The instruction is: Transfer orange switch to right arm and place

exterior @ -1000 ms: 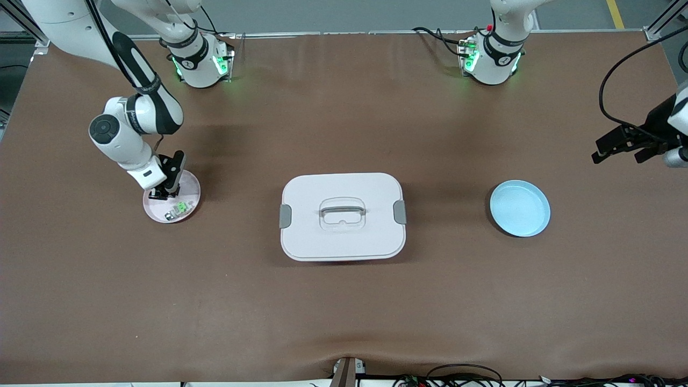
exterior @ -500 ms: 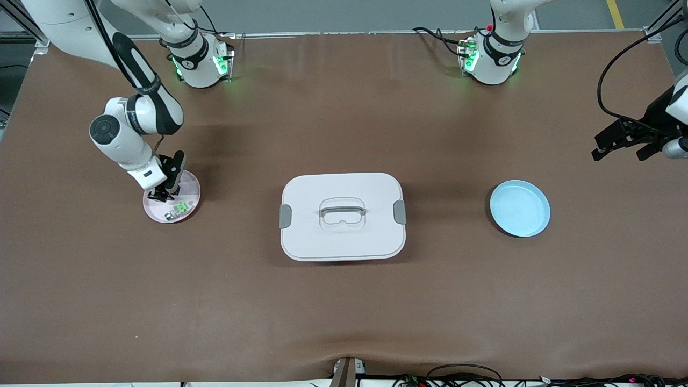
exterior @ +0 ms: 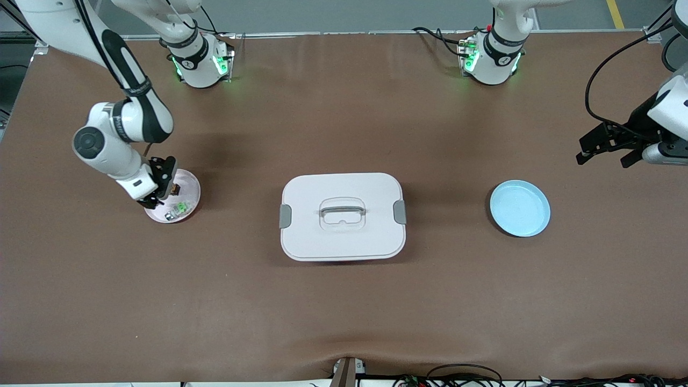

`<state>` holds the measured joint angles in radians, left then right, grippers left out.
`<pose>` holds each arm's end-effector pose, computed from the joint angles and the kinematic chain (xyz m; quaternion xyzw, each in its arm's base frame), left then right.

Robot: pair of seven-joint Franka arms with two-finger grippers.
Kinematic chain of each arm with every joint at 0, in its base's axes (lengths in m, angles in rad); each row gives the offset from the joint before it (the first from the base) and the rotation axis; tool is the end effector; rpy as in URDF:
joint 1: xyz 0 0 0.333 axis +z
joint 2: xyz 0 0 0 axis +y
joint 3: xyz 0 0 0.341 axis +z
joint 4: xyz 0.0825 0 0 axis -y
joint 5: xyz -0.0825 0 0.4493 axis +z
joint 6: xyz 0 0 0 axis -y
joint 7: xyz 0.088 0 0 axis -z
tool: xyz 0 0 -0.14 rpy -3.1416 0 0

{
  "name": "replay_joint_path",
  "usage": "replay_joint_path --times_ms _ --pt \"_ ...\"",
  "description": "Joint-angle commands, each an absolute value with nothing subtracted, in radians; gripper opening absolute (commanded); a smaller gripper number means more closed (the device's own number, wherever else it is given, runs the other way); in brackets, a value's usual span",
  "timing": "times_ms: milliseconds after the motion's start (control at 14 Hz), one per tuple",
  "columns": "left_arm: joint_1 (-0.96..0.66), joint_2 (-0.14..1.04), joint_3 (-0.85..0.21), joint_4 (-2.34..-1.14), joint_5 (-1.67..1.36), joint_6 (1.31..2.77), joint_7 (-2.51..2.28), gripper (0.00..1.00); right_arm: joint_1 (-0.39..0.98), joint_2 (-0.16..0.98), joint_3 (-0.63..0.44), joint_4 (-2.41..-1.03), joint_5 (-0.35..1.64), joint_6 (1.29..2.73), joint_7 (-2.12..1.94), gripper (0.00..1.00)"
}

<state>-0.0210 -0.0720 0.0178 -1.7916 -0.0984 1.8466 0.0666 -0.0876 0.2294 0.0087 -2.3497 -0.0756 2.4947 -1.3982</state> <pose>0.6194 -0.0126 0.5668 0.9965 -0.0244 0.0649 0.0467 0.5414 -0.0437 0.1633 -0.7699 -0.6364 0.0449 0.0132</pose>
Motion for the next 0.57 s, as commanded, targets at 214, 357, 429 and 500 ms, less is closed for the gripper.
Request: replay_joint_path --times_ms 214,357,429,500 --pt "-0.121 0.004 0.110 -1.662 -0.037 1.835 0.066 1.00 -0.112 0.193 0.021 -1.969 -0.040 1.938 -1.309 1.00" --pt "-0.120 0.009 0.109 -1.609 -0.038 1.804 0.060 1.00 -0.113 0.184 0.018 -1.902 -0.040 1.855 -1.267 1.00" --pt "-0.121 0.009 0.107 -1.588 -0.038 1.781 0.055 1.00 -0.114 0.172 0.018 -1.881 -0.040 1.818 -1.212 1.00" --pt "-0.123 0.008 0.101 -1.586 -0.037 1.757 0.028 1.00 -0.112 0.161 0.018 -1.862 -0.043 1.792 -1.142 1.00"
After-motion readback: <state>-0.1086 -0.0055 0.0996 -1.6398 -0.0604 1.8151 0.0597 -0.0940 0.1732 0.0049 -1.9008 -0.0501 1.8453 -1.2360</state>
